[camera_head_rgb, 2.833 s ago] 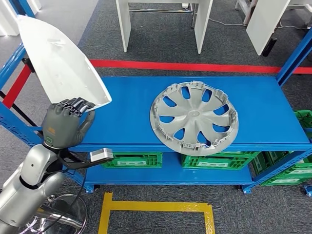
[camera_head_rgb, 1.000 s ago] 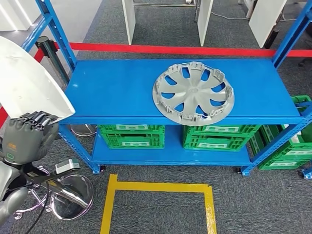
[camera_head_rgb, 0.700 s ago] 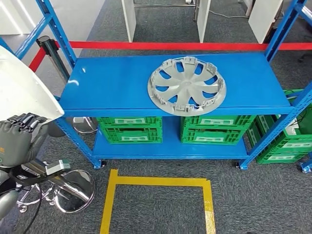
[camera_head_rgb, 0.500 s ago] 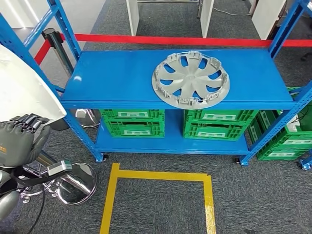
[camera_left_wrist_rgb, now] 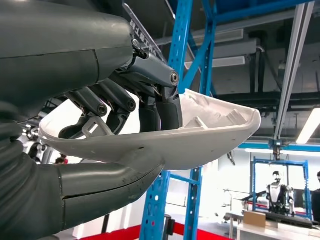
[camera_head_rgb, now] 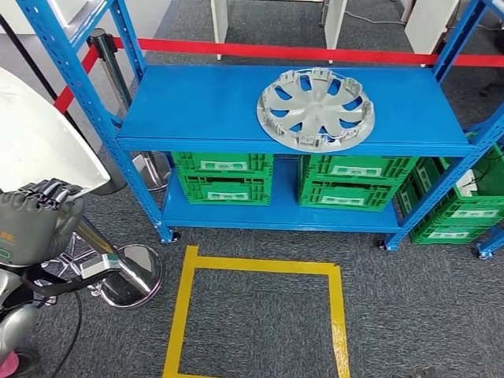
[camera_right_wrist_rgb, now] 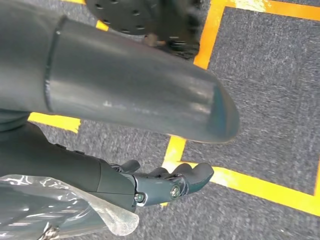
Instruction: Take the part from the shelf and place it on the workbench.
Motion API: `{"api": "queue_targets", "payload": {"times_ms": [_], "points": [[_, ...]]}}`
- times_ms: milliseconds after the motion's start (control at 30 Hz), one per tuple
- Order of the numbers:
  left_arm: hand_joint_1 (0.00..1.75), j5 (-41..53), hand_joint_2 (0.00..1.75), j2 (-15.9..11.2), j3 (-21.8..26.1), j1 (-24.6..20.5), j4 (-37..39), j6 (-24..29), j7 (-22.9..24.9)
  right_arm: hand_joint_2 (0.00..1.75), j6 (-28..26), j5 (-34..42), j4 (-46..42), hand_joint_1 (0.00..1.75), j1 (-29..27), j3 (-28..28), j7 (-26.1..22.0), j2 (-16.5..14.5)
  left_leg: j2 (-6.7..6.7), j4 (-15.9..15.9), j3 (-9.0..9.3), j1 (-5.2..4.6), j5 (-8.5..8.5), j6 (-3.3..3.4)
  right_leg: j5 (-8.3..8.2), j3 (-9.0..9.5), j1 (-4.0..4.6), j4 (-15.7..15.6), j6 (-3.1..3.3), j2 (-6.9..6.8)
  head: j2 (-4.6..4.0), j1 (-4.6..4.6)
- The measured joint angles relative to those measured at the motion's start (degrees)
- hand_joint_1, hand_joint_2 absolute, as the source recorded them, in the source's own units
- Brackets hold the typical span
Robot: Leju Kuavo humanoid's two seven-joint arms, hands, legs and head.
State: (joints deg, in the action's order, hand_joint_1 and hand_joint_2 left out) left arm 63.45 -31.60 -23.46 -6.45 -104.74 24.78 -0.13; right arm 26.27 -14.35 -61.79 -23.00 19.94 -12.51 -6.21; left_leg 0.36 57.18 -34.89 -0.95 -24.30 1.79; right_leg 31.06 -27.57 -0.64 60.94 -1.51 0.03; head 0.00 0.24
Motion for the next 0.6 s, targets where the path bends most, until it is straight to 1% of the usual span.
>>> {"api": "queue_targets", "payload": {"times_ms": [33,67,100,133,167,200,233,267,300,333,367,400,433,467,500,533,567,600], "points": [[1.75,0.0,1.75,0.0,0.1,-0.1,-0.1,0.0,0.0,0.0,0.0,0.0,-0.8,0.0,-0.1,-0.1,0.0,-0.1,-0.01,0.2,-0.49,0.01,0.57,-0.25,0.95,2.03,0.17,-3.4,0.19,0.07,0.0,-0.02],[1.75,0.0,1.75,0.1,0.1,-0.1,-0.2,0.0,0.0,0.0,0.0,0.0,-1.3,0.0,-0.2,-0.1,0.0,-0.1,-0.01,0.2,-0.86,0.05,1.2,-0.53,1.58,2.99,0.36,-5.4,0.36,0.07,0.0,-0.04],[1.75,0.0,1.75,0.1,0.1,-0.2,-0.2,0.0,0.0,0.0,0.0,0.0,-1.7,0.0,-0.4,-0.2,0.0,-0.2,-0.03,0.1,-1.14,0.14,1.86,-0.81,1.5,2.69,0.41,-6.0,0.6,0.02,0.0,-0.05],[1.75,0.0,1.75,0.1,0.1,-0.2,-0.2,0.0,0.0,0.0,0.0,0.0,-2.1,0.0,-0.6,-0.2,0.0,-0.3,-0.09,0.2,-1.44,0.27,1.82,-1.13,0.95,2.06,0.42,-6.1,0.96,-0.12,0.0,-0.03],[1.75,0.1,1.75,0.1,0.1,-0.1,-0.2,0.0,0.0,0.0,0.0,0.0,-2.3,0.0,-0.8,-0.2,0.0,-0.4,-0.15,0.8,-1.74,0.37,0.68,-1.51,0.34,1.49,0.37,-6.2,1.41,-0.28,0.0,-0.05],[1.75,0.1,1.75,0.1,0.1,-0.1,-0.2,0.0,0.0,0.0,0.0,0.0,-2.5,0.0,-1.0,-0.2,0.0,-0.5,-0.2,2.4,-2.14,0.49,-1.52,-1.91,-0.31,0.8,0.26,-6.3,1.8,-0.46,0.0,-0.11],[1.75,0.1,1.75,0.1,0.1,-0.1,-0.2,0.0,0.0,0.0,0.0,0.0,-2.7,0.0,-1.1,-0.2,0.0,-0.6,-0.22,5.1,-2.68,0.68,-4.68,-2.3,-0.95,0.29,0.24,-6.3,2.12,-0.62,0.0,-0.17],[1.75,0.1,1.75,0.1,0.1,-0.1,-0.2,0.0,0.0,0.0,0.0,0.0,-2.9,0.0,-1.2,-0.2,0.0,-0.6,-0.22,8.8,-3.2,0.83,-7.75,-2.66,-1.58,-0.36,0.27,-6.2,2.31,-0.69,0.0,-0.22],[1.75,0.1,1.75,0.1,0.1,-0.1,-0.2,0.0,0.0,0.0,0.0,0.0,-3.0,0.0,-1.2,-0.2,0.0,-0.7,-0.22,12.4,-3.58,0.98,-9.81,-2.92,-2.24,-1.1,0.3,-6.1,2.33,-0.76,0.0,-0.26],[1.75,0.0,1.75,0.1,0.1,-0.1,-0.2,0.0,0.0,0.0,0.0,0.0,-3.1,0.0,-1.2,-0.3,0.0,-0.7,-0.22,15.1,-3.54,1.08,-10.51,-3.08,-2.89,-1.95,0.33,-5.8,2.33,-0.83,0.0,-0.25],[1.75,0.0,1.75,0.2,0.1,-0.1,-0.2,0.0,0.0,0.0,-0.2,0.3,-3.2,0.0,-1.3,-0.3,0.0,-0.7,-0.22,16.0,-2.76,1.15,-9.84,-3.15,-3.48,-2.98,0.34,-5.5,2.28,-0.9,0.0,-0.25],[1.75,-0.1,1.75,0.2,0.1,-0.1,-0.2,-0.1,0.0,0.0,-0.5,0.8,-3.4,0.0,-1.4,-0.5,0.0,-0.7,-0.22,14.6,-1.08,1.17,-8.28,-3.12,-3.98,-3.97,0.35,-5.2,2.2,-0.95,0.0,-0.26],[1.75,-0.2,1.75,0.2,0.1,-0.1,-0.2,-0.1,0.0,0.0,-0.9,1.6,-3.7,0.0,-1.6,-0.9,0.0,-0.7,-0.22,11.5,1.4,1.18,-6.57,-2.96,-4.39,-4.82,0.35,-4.9,2.1,-0.99,0.0,-0.26],[1.75,-0.3,1.75,0.2,0.1,-0.2,-0.2,-0.2,0.0,0.0,-1.5,2.6,-4.0,0.0,-1.8,-1.4,0.0,-0.7,-0.22,7.2,4.21,1.12,-5.64,-2.66,-4.75,-5.51,0.38,-4.6,1.94,-1.03,0.0,-0.26],[1.75,-0.4,1.75,0.2,0.1,-0.3,-0.2,-0.2,0.0,0.0,-1.9,3.5,-4.3,0.0,-1.9,-1.9,0.1,-0.7,-0.23,3.1,6.76,1.01,-5.31,-2.34,-5.11,-6.01,0.42,-4.4,1.73,-1.06,0.0,-0.24],[1.75,-0.4,1.75,0.2,0.1,-0.4,-0.2,-0.3,0.0,0.0,-2.4,4.4,-4.6,0.0,-2.0,-2.4,0.2,-0.7,-0.24,0.0,8.45,0.86,-5.5,-2.03,-5.54,-6.4,0.42,-4.3,1.41,-1.09,0.0,-0.22],[1.75,-0.5,1.75,0.2,0.1,-0.6,-0.2,-0.3,-0.1,0.0,-3.0,5.5,-5.0,0.0,-2.2,-3.0,0.4,-0.5,-0.25,-1.7,9.19,0.65,-5.88,-1.73,-6.04,-6.78,0.34,-4.3,0.98,-1.13,0.0,-0.2],[1.75,-0.5,1.75,0.2,0.1,-0.8,-0.2,-0.3,-0.2,0.0,-3.9,6.9,-5.4,0.0,-2.5,-3.7,0.7,-0.3,-0.27,-2.4,9.24,0.45,-5.71,-1.46,-6.59,-7.06,0.22,-4.4,0.54,-1.17,0.0,-0.22]]}}
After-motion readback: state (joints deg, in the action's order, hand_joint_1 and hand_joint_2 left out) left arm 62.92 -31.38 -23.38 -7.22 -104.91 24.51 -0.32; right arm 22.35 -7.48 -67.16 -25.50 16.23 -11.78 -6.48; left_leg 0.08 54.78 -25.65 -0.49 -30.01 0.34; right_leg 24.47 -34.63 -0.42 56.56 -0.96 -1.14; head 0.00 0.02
